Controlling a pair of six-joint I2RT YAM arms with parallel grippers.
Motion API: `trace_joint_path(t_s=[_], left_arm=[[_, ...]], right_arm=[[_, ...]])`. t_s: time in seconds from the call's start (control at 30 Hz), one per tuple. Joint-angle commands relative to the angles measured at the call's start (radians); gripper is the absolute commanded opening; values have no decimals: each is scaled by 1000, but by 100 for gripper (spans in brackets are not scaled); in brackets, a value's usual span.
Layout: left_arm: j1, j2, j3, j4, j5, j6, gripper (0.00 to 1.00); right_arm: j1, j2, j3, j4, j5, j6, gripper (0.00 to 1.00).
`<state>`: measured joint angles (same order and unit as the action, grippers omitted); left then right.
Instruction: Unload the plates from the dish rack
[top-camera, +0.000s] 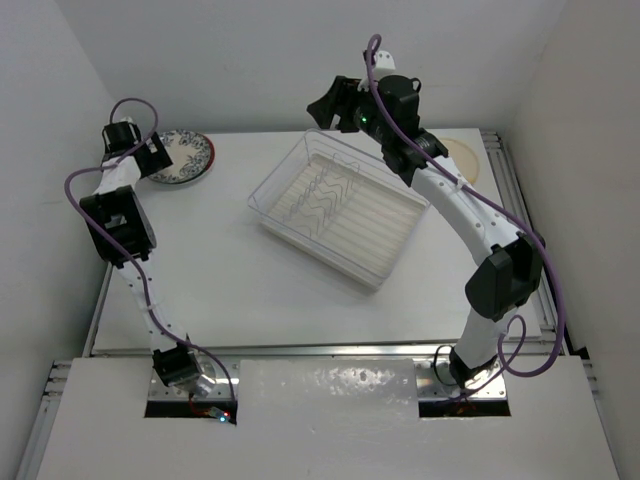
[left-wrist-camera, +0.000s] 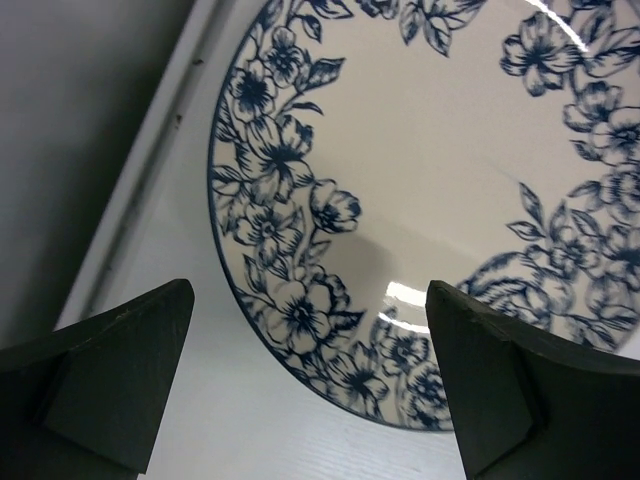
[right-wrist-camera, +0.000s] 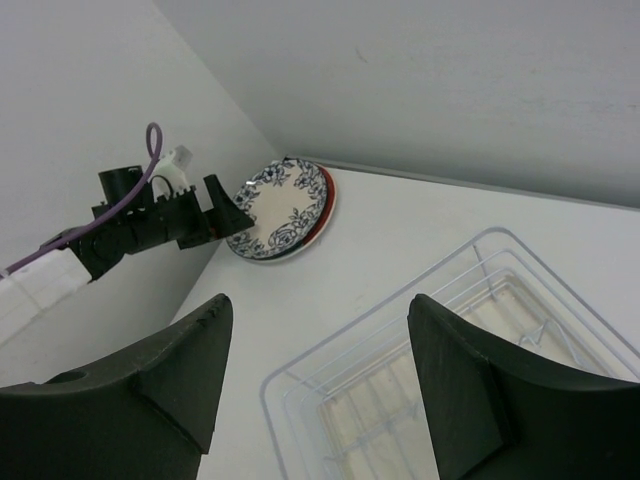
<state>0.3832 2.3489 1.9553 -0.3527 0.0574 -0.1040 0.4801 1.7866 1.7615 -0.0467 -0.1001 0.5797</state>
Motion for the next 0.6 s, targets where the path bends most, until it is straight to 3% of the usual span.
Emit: trace_joint_path(t_s=[0.0, 0.27, 0.57], left_arm=[[-29, 35, 13, 67, -53, 133, 100], [-33, 55, 19, 60, -51, 113, 100], [-79, 24, -16, 133, -119, 219, 100]], right_arm=[[-3, -46, -2, 21, 26, -29, 70], [-3, -44, 19, 27, 34, -55, 71], [-3, 5, 93, 2, 19, -46, 71]])
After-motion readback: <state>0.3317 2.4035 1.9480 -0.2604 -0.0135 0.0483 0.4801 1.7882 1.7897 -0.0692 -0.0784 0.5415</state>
